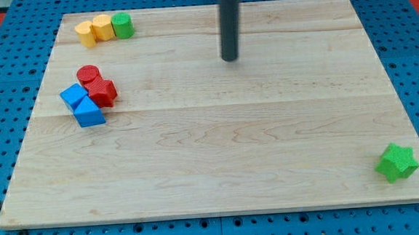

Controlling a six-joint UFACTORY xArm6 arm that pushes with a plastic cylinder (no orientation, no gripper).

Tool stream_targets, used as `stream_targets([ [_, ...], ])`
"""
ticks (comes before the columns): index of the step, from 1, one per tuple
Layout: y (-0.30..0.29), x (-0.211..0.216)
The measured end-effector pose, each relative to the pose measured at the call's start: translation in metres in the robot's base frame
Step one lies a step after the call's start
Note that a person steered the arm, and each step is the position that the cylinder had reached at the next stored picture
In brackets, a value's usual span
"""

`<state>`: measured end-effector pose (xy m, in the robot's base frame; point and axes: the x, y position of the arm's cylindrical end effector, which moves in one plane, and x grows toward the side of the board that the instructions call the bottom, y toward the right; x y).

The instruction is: Move the green star to the center of the board

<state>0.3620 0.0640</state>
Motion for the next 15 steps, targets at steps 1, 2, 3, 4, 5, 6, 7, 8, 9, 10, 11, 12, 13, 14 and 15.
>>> stream_targets([
  [1, 0.044, 0.051],
  [2, 0.078, 0.096],
  [3, 0.081, 0.099],
  [4, 0.107, 0.105],
  [5, 0.178, 0.125],
  [6, 0.194, 0.127],
  [7, 0.247, 0.163],
  [8, 0.254, 0.170],
  [9, 0.265, 0.231],
  [10, 0.243, 0.256],
  [11, 0.237, 0.255],
  [12, 0.218, 0.253],
  [13, 0.167, 0.205],
  [14, 0.120, 0.177],
  [15, 0.077, 0.160],
])
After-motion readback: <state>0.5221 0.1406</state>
